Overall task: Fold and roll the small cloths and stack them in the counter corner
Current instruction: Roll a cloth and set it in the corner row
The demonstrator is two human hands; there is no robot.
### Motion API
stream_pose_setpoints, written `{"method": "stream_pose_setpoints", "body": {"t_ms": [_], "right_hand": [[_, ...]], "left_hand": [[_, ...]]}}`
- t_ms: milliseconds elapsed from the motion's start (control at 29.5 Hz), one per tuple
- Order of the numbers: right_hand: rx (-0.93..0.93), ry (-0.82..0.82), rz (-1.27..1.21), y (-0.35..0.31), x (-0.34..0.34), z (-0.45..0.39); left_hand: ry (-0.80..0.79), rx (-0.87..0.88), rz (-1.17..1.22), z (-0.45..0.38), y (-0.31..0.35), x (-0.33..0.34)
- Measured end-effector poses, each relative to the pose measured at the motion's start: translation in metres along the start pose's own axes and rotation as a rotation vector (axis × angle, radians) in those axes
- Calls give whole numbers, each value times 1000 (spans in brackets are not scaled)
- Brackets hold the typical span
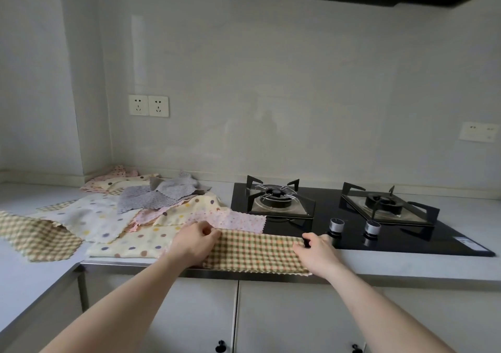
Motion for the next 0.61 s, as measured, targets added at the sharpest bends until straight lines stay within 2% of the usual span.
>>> {"method": "stream_pose_setpoints", "body": {"t_ms": [169,305,609], "right_hand": [[-14,8,-18,-5,-1,-3],[-32,70,-95,-6,-5,2],[60,129,-411,-10,-15,9]], "left_hand": [[59,34,42,-2,-6,6],[62,54,211,-6,-7,8],[118,14,408,-2,-14,5]]}}
Point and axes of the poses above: each hand's wrist, its own z-axis away from the middle knuckle, its own x-axis out of the palm, y = z × x, the point moved 8 cm from there along -z, towards the middle knuckle, and after that the axes turned 12 degrees about -z, right-handed, at the moved point
